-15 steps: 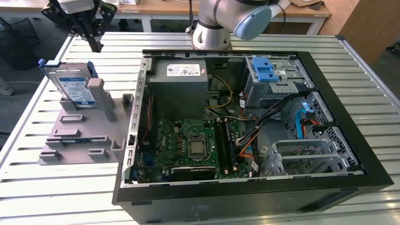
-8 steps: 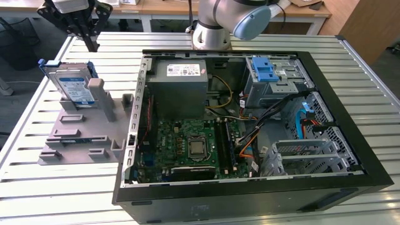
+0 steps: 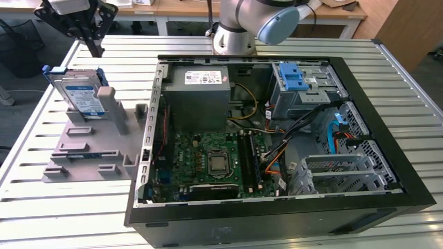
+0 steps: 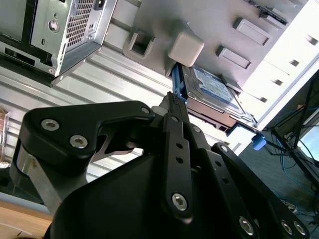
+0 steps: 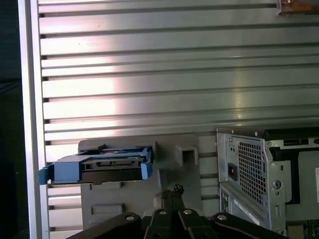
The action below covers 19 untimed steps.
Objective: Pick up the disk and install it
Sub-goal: 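Reach for the disk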
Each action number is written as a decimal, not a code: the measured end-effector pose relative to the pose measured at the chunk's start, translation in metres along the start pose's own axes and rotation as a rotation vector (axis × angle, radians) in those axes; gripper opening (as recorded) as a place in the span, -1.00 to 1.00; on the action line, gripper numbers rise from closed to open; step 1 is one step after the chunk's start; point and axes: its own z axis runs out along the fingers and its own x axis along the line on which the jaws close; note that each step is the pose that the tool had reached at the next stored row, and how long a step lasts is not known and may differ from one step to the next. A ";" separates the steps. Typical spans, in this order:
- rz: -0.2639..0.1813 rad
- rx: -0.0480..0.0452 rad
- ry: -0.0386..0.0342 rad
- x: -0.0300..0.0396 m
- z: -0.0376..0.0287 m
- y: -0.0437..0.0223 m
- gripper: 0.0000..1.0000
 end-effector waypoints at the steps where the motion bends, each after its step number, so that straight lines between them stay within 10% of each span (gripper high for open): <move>1: 0.000 0.0000 0.0000 0.0017 0.0001 0.0000 -0.79; 19: 0.001 0.0000 0.0000 0.0228 0.0015 0.0001 -0.79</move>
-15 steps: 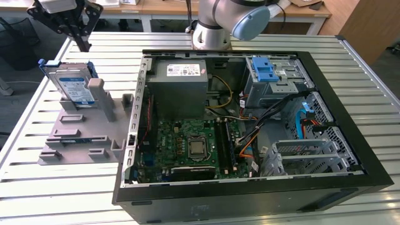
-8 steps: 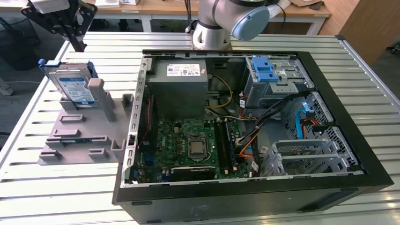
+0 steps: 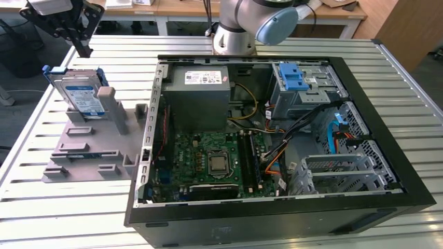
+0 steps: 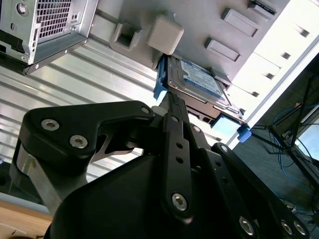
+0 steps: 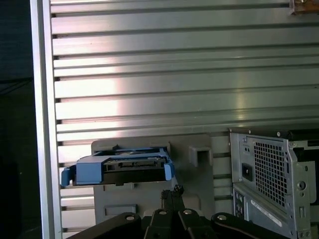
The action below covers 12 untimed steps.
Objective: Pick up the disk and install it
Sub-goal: 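Reach for the disk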
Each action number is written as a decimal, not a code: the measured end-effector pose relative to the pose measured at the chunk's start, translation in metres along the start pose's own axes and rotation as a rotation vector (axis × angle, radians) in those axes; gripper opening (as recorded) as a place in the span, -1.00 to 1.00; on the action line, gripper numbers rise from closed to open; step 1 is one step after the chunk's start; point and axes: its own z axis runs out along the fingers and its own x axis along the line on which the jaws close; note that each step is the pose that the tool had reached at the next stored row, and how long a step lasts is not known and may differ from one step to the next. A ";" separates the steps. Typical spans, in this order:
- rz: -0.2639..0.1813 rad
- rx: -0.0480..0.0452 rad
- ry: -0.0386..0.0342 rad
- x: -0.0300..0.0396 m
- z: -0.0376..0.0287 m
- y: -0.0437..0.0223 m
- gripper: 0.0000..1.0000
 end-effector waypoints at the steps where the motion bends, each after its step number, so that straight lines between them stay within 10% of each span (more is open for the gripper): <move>1: 0.000 0.0000 0.0000 0.0001 0.0000 0.0000 -0.79; 12: 0.000 0.0000 0.0000 0.0056 0.0002 -0.0004 -0.79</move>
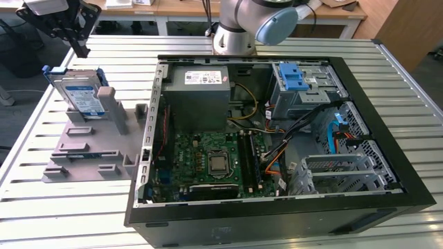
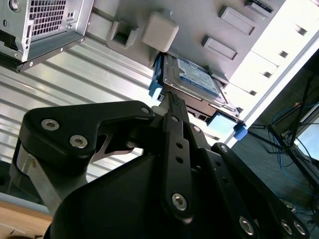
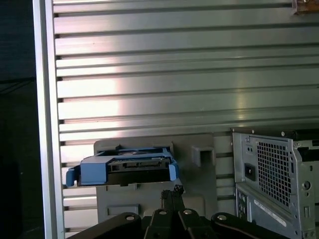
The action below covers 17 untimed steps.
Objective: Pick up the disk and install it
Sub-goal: 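Reach for the disk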
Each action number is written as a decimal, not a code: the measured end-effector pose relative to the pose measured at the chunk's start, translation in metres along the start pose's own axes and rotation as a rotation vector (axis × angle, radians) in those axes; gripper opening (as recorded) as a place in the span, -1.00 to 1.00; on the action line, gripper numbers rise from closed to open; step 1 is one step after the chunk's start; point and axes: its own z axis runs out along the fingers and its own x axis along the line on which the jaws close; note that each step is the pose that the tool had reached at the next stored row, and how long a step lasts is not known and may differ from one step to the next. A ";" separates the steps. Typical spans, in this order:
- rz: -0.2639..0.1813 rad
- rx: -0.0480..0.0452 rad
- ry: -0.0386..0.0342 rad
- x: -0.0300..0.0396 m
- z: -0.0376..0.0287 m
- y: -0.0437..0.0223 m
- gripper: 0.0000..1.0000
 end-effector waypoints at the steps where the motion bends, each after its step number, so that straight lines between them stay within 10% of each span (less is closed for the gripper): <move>1: 0.000 0.0000 -0.0001 0.0012 0.0001 -0.0001 -0.79; 17: 0.000 0.0000 -0.0001 0.0271 0.0015 -0.0022 -0.79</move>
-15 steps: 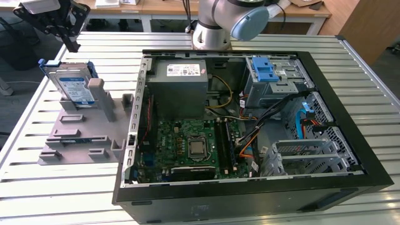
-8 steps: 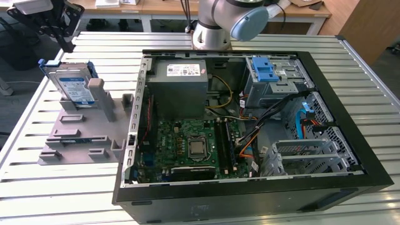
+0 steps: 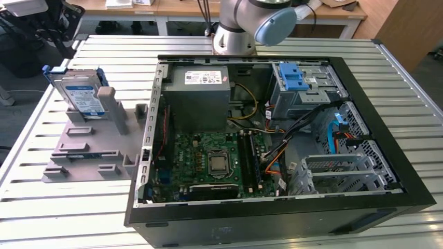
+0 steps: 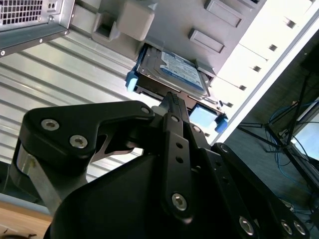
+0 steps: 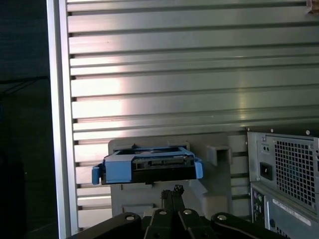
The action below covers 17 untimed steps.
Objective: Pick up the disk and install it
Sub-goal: 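Reach for the disk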
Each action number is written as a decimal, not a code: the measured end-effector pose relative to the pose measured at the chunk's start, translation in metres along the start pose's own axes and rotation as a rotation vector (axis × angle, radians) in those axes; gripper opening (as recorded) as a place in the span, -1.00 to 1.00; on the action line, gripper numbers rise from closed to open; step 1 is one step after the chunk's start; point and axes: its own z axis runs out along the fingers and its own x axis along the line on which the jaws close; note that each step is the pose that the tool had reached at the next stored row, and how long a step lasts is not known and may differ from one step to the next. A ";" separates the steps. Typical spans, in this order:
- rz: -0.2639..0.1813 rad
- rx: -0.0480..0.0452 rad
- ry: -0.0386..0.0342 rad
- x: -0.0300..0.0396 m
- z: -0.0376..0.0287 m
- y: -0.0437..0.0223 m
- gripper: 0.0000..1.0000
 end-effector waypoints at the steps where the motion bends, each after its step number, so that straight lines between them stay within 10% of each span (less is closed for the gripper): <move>1: 0.000 0.0000 0.0001 0.0017 0.0001 -0.0001 -0.79; 17: 0.000 0.0001 0.0001 0.0281 0.0023 -0.0008 -0.79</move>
